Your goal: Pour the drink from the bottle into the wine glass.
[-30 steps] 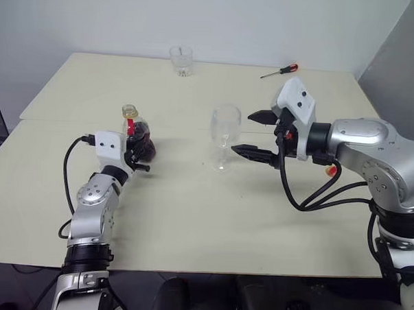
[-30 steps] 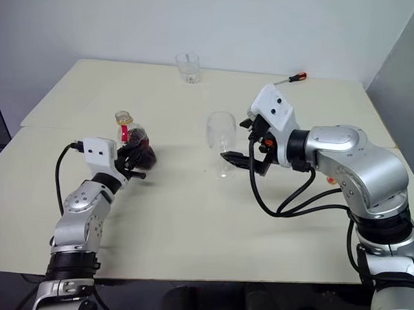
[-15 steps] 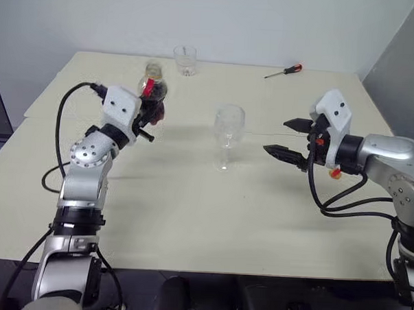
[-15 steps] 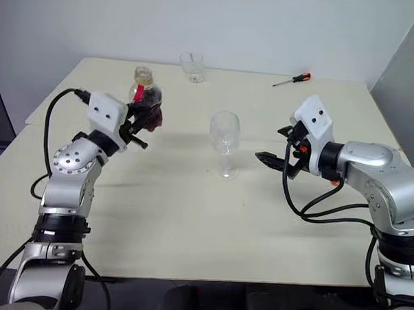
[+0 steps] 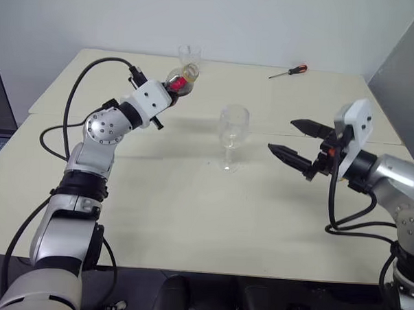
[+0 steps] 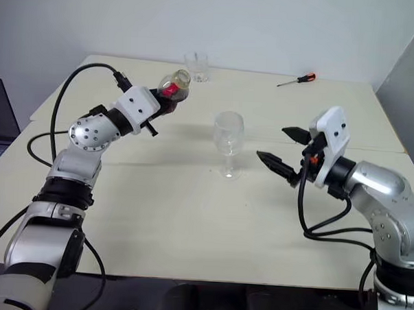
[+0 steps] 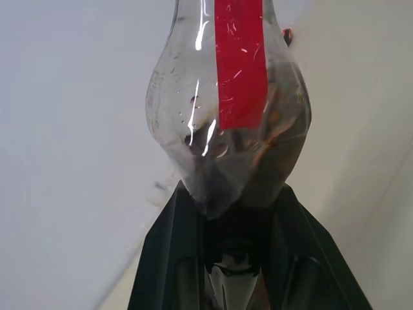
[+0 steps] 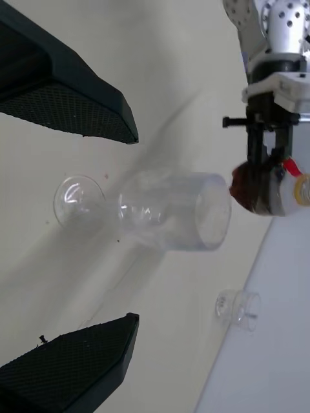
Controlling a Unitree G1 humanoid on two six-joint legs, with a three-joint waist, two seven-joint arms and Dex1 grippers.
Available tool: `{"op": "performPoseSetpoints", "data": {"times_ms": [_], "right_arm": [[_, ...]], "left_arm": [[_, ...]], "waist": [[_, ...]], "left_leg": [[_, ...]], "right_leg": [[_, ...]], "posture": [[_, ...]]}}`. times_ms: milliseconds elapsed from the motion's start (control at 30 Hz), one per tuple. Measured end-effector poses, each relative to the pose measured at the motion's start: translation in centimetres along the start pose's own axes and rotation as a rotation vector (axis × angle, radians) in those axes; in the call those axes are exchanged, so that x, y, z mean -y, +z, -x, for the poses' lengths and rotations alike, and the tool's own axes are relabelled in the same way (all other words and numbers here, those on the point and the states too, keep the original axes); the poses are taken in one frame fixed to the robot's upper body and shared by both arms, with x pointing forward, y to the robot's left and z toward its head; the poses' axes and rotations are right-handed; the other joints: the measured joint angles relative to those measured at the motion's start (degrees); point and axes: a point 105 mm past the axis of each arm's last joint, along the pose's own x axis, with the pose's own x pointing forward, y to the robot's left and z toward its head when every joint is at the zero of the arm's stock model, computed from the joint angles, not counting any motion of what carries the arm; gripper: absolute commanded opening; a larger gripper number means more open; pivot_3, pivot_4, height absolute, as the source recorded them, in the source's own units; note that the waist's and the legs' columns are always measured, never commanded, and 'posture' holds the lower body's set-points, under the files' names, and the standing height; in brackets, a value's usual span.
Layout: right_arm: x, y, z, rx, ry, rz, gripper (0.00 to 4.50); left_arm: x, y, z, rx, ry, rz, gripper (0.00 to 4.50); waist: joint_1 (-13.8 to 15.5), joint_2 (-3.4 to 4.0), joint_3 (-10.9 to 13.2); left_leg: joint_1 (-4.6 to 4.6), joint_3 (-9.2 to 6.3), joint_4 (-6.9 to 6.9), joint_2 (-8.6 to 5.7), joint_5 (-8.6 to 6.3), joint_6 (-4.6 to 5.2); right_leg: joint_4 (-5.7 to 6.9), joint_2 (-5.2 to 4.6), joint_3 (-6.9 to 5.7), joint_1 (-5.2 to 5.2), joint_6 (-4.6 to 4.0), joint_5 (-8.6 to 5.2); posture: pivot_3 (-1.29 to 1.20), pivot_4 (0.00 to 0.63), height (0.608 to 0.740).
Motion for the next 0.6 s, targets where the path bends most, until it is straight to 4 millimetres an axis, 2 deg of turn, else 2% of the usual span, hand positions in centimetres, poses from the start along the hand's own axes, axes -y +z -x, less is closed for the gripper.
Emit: {"op": "performPoseSetpoints", "data": {"times_ms": [100,267,467,600], "right_arm": [[-0.9,0.1,0.4,0.046,-0.029,0.012,4.50],[-1.0,0.6,0.5,0.084,-0.072,0.034,4.50],[-1.8,0.1,-0.5,0.074,-0.069,0.039,4.50],[-2.2,0.1,-0.7,0.075,-0.062,0.045,4.50]], "left_arm": [[0.2,0.0,-0.6,0.008,-0.041,-0.063,0.74],[-0.1,0.8,-1.3,0.040,-0.067,-0.143,0.69],[-0.8,2.5,-2.3,0.093,-0.083,-0.292,0.69],[-0.4,2.6,-2.5,0.103,-0.116,-0.338,0.69]], "waist": [[-0.09,0.01,0.01],[-0.16,0.01,0.01],[-0.11,0.01,0.01],[-0.11,0.01,0.01]], "left_leg": [[-0.04,-0.13,0.02,-0.05,0.00,-0.01],[-0.04,-0.21,0.09,-0.15,0.01,-0.01],[-0.07,-0.26,0.15,-0.20,0.01,-0.01],[-0.08,-0.26,0.16,-0.20,0.01,-0.01]], "right_leg": [[0.04,0.03,-0.11,-0.01,0.01,0.00],[0.09,0.10,-0.17,0.00,0.04,-0.03],[0.09,0.17,-0.18,0.01,0.01,-0.01],[0.09,0.17,-0.19,0.01,-0.02,0.01]], "posture": [[0.00,0.150,0.740],[0.00,0.150,0.740],[0.00,0.150,0.740],[0.00,0.150,0.740]]}}
